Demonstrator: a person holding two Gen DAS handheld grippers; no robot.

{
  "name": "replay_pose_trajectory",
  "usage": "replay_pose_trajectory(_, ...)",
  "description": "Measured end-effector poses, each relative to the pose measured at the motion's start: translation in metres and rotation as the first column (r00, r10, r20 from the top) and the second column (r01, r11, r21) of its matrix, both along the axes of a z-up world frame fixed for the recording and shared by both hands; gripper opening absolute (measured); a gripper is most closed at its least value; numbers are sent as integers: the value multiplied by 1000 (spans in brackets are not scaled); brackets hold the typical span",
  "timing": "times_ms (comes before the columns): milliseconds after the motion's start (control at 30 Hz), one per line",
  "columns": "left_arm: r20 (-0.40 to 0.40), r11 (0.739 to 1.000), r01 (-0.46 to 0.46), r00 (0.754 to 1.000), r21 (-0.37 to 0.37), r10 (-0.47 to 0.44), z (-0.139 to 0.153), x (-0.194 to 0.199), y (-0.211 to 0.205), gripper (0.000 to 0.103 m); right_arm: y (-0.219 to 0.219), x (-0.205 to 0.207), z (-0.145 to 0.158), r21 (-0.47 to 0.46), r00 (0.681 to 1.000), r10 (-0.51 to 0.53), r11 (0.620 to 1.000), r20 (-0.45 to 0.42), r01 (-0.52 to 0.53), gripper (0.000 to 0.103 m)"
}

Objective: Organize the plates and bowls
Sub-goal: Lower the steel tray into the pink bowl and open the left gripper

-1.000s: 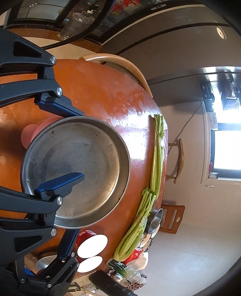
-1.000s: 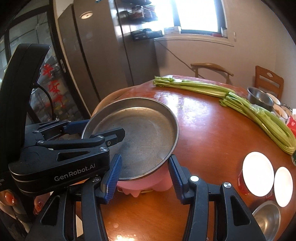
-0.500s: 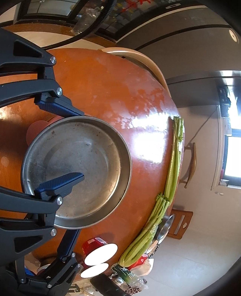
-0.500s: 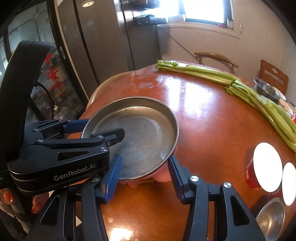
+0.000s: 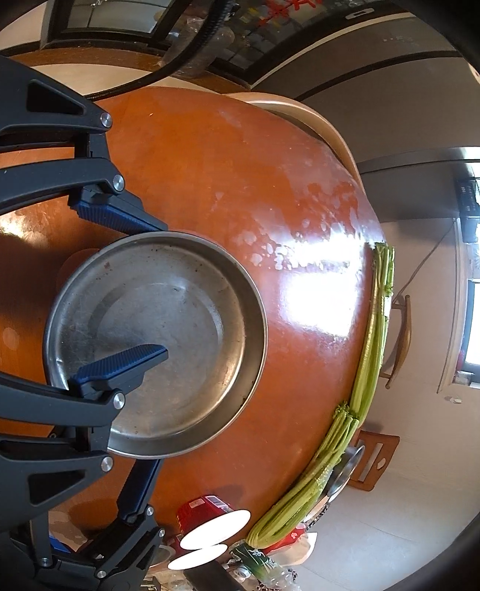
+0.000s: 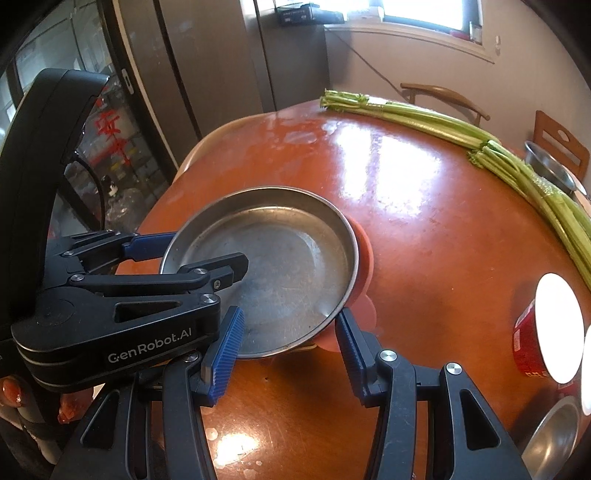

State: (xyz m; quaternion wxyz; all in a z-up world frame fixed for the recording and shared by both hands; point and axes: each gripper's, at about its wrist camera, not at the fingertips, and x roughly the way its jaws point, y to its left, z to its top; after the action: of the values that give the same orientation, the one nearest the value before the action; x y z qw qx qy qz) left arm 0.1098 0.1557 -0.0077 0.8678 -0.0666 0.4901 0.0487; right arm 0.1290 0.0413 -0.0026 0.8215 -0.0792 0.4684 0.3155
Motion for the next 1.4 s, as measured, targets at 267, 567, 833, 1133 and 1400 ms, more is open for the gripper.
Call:
replay_pose_trajectory(267,-16,1000,0,1000,1,0,-5,4,0,59,4,5,-5,-17,1000,6,1000,-11,-6,53)
replay_pose_trajectory(567,-27,1000,4,1000,-3,-4,-10,7,-1,59,7,8,-10,-42,1000,5,999,-12,-6,53)
replay_pose_trajectory(833,-29,1000,3,1000,0,-3,-10,9,-1,59,5,9,-8,-58,1000,-1,998,13,2,53)
replay_pose_trajectory(1133,-33,1000,-14,999,24,15,-10,11,1,59,4,13,-10,-74,999,-17,997,37,20,53)
replay_pose_trajectory(1400,3,1000,-21,1000,17,21,2,7,5,59,2,15,-6,-70,998,-25,997,52,28,53)
